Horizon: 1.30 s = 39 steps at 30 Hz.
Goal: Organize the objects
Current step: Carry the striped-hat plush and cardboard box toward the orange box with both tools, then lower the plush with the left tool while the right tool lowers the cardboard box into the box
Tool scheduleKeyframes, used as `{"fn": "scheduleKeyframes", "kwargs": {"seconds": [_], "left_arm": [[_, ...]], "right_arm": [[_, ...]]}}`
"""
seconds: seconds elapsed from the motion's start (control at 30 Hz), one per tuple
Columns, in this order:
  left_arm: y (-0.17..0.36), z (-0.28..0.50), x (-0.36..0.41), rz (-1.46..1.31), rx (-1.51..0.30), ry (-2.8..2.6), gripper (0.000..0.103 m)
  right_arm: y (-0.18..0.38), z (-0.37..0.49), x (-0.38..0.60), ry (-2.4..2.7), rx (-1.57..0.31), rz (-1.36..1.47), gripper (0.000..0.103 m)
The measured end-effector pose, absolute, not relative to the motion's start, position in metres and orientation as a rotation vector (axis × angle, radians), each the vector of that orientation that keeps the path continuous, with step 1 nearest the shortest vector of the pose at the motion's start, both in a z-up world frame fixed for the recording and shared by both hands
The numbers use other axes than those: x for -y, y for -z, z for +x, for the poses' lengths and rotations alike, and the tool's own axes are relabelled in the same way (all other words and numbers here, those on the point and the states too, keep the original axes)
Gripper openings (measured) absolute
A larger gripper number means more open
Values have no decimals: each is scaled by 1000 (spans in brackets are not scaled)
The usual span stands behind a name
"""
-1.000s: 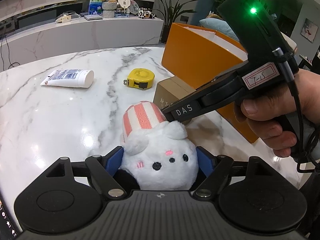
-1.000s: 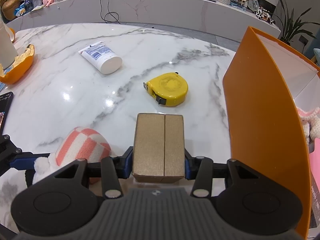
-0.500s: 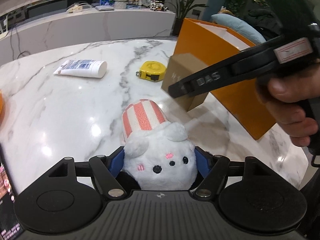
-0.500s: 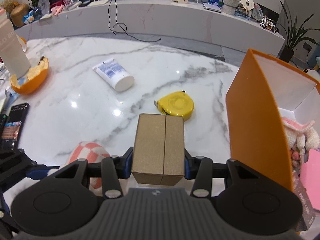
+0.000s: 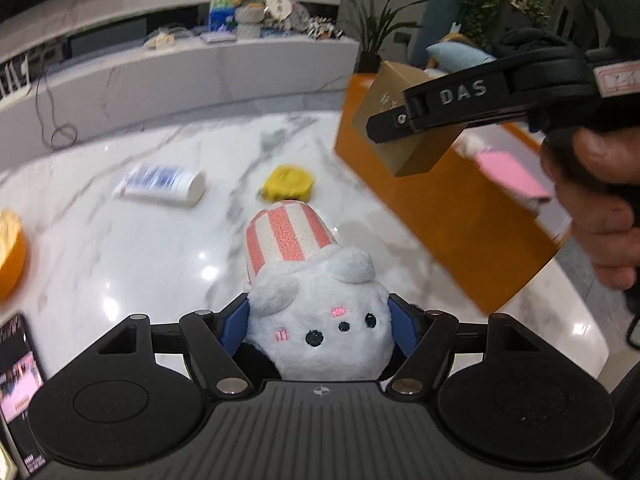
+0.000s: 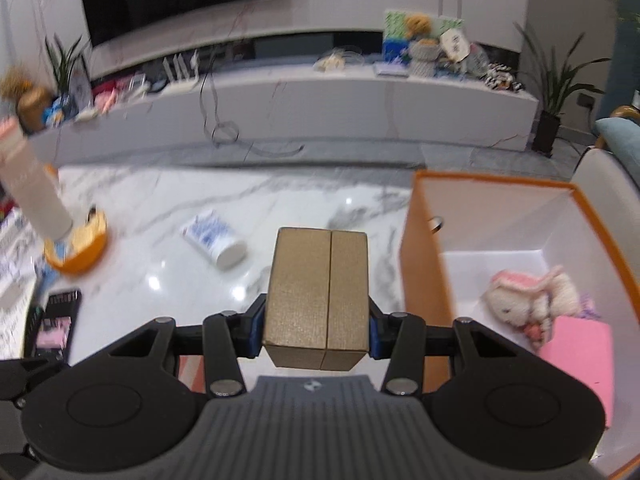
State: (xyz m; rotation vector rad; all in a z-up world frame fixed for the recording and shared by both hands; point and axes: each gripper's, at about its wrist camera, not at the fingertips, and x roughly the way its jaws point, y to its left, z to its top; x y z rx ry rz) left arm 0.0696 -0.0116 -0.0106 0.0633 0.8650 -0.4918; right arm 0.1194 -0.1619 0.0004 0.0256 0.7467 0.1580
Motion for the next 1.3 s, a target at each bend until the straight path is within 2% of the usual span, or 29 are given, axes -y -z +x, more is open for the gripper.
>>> {"fn": "scheduleKeyframes", "kwargs": {"seconds": [0.43,0.67,0.9,1.3], "left_arm": [[-61,82,97,156,-723,578,83],[-86,93,133,93,-661,612,83],[-79,120,160,-50,-686,615,83],[-35,144,182,-53,-769,526,83]], "right_arm": [[-41,99,263,-60,-597,303,48],[-47,89,304,41,-543,354,48],[-38,92,344,167,-528,347,48],[-4,122,366,232,-646,289,48]]}}
